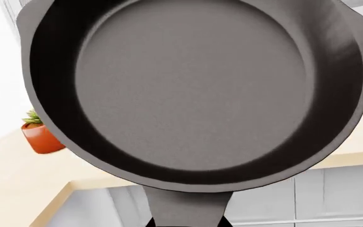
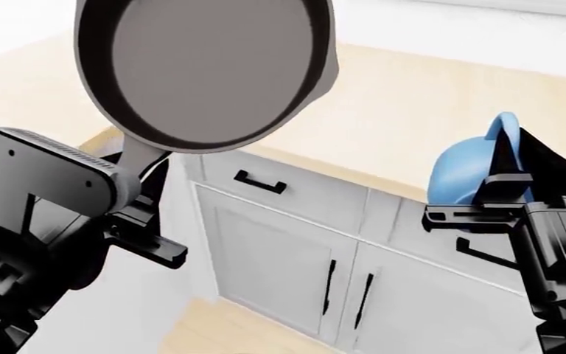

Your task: Pick the teapot and pan and place them in the sink. Then turn on the water.

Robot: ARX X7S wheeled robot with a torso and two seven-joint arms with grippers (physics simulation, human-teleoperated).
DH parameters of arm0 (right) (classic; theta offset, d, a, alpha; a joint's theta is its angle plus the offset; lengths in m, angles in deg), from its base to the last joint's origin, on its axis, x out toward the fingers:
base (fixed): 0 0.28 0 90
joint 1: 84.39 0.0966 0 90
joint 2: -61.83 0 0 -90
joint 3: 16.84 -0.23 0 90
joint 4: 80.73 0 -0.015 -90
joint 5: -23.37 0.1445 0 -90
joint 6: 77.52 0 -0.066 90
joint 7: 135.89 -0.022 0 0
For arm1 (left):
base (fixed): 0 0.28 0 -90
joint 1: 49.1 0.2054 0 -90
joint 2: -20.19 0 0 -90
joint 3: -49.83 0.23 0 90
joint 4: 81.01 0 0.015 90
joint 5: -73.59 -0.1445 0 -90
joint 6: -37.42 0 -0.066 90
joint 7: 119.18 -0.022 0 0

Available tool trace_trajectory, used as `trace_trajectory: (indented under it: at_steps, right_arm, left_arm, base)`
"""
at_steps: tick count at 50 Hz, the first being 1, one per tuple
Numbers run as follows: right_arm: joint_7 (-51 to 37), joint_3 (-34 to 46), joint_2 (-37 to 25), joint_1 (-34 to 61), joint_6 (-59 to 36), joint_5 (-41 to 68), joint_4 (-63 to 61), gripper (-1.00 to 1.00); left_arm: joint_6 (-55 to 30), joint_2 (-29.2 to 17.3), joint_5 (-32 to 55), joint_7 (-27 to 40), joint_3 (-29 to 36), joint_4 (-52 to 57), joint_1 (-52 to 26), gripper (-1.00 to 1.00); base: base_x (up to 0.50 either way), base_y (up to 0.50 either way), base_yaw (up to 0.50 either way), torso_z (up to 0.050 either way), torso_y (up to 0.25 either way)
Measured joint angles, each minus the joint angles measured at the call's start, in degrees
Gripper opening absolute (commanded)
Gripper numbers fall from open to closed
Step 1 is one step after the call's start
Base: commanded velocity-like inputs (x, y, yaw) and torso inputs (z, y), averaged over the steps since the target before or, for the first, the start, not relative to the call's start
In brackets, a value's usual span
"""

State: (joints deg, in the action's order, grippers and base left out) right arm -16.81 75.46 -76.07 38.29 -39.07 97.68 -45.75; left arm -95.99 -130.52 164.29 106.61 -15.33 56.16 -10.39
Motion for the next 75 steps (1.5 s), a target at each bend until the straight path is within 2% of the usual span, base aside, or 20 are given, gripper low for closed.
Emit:
trace_trajectory:
  at_steps: [19, 39, 75]
  right_arm:
    - [-0.5, -0.5, -0.9, -0.9, 0.9, 0.9, -0.9, -1.00]
    - [-1.0, -0.7, -1.8, -3.0, 2.1, 1.4, -2.6, -1.00]
    - [0.4, 0.5, -2.3, -5.4, 4.3, -0.8, -2.3, -1.00]
  left_arm:
    - [1.0, -0.9, 1.3, 2.7, -0.6, 0.3, 1.1, -1.00]
    - [6.8, -4.8, 1.0, 4.8, -4.4, 4.1, 8.2, -1.00]
    - [8.6, -5.1, 0.0, 4.4, -5.3, 4.7, 11.4, -1.00]
  base:
    - [-0.04, 0.10, -0.50, 0.001, 0.002]
    - [-0.03, 0.10, -0.50, 0.001, 0.002]
    - [-0.01, 0.10, -0.47, 0.001, 0.002]
